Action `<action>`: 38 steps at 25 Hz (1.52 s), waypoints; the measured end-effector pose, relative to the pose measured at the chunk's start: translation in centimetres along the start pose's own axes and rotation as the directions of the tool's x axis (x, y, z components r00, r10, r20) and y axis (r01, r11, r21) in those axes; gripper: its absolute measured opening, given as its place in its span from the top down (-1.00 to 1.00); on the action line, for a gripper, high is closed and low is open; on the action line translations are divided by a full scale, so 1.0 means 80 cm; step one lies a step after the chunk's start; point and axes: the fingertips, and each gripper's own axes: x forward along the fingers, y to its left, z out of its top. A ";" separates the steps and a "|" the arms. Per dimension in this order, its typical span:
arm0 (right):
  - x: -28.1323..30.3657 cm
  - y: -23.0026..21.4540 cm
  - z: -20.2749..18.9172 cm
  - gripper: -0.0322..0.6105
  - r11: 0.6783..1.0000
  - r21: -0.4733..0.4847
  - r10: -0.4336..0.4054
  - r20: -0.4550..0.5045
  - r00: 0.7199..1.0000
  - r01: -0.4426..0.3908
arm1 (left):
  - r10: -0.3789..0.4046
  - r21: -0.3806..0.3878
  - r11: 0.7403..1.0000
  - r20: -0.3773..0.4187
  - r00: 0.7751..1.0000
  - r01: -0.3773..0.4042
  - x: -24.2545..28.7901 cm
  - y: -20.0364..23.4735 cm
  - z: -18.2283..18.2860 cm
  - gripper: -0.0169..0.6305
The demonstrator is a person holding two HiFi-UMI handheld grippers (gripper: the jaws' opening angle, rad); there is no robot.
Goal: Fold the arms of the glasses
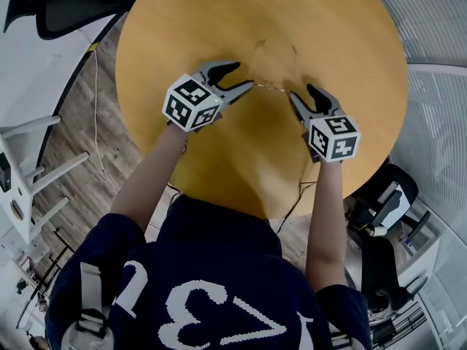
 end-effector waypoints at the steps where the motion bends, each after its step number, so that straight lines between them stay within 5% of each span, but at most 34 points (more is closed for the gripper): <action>1: 0.005 0.000 -0.004 0.24 1.000 -0.017 0.008 -0.016 1.000 -0.008 | -0.011 0.006 1.000 -0.019 1.000 0.011 0.004 0.000 -0.006 0.26; 5: 0.023 0.000 -0.015 0.20 0.998 -0.036 0.042 -0.054 0.998 -0.044 | -0.046 -0.005 0.999 -0.060 0.997 0.046 0.018 0.002 -0.023 0.21; 9: 0.029 -0.010 -0.008 0.20 0.994 0.084 0.076 -0.003 0.997 -0.075 | -0.065 -0.121 0.991 0.001 0.998 0.064 0.027 0.012 -0.016 0.20; 16: 0.017 -0.025 0.020 0.21 0.971 0.222 0.063 0.108 0.992 -0.086 | -0.007 -0.166 0.986 0.047 0.999 0.015 0.027 0.027 0.005 0.21; 24: 0.053 -0.047 0.008 0.45 0.975 0.214 -0.049 -0.019 0.999 0.052 | 0.068 -0.187 0.979 -0.065 0.996 -0.079 0.051 0.040 -0.008 0.28; 28: 0.054 -0.049 0.011 0.73 0.978 0.186 -0.089 -0.037 0.995 0.095 | 0.062 -0.178 0.981 -0.103 0.993 -0.080 0.056 0.041 -0.011 0.67; 38: 0.057 -0.004 0.005 0.81 0.999 0.002 0.038 -0.153 0.988 -0.038 | -0.030 -0.191 0.982 -0.119 0.992 0.007 0.048 0.026 -0.008 0.87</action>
